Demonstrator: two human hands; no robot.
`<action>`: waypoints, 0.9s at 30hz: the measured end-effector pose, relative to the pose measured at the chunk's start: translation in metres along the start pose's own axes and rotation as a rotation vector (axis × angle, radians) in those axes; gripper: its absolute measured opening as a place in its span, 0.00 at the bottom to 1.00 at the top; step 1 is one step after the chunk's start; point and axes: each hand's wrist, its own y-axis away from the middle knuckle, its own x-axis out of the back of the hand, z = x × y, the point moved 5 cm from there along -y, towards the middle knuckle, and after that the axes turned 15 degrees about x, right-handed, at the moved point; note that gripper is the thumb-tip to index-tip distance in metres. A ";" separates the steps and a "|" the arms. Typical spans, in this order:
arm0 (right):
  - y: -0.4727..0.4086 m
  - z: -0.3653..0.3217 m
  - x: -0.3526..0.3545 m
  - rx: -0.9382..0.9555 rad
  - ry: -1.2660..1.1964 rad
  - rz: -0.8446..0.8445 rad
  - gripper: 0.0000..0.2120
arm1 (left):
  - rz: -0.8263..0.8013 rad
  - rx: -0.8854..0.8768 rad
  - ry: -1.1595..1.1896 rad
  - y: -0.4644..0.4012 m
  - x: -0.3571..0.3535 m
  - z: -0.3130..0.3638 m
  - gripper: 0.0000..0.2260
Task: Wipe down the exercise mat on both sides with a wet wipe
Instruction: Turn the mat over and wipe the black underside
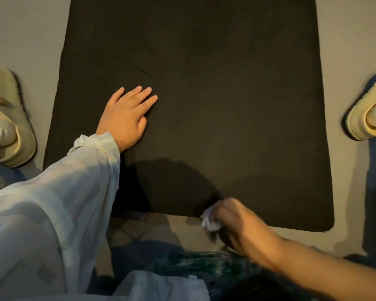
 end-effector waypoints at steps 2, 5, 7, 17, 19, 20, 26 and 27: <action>-0.002 0.019 0.033 -0.072 0.122 0.267 0.06 | -0.004 0.001 0.005 0.000 0.000 0.001 0.24; -0.009 0.064 0.068 -0.346 0.352 0.429 0.11 | -0.001 0.004 0.010 0.000 -0.001 0.001 0.24; -0.011 0.083 0.068 -0.495 0.385 0.478 0.09 | 0.003 0.002 0.007 0.000 0.000 0.000 0.24; -0.018 0.007 -0.023 -0.221 0.152 0.173 0.11 | 0.000 -0.006 0.002 -0.001 -0.002 0.000 0.23; -0.007 0.003 -0.039 -0.225 0.063 0.055 0.13 | -0.007 0.001 0.003 0.000 0.000 0.001 0.23; -0.004 -0.002 -0.041 -0.176 0.044 0.050 0.13 | -0.007 -0.003 0.003 0.000 0.001 0.002 0.23; -0.042 -0.004 0.020 -0.118 0.020 0.574 0.06 | -0.010 -0.005 -0.010 0.000 0.000 0.001 0.25; -0.059 0.001 0.035 -0.129 0.094 0.596 0.06 | -0.013 -0.002 -0.013 -0.001 0.000 0.001 0.25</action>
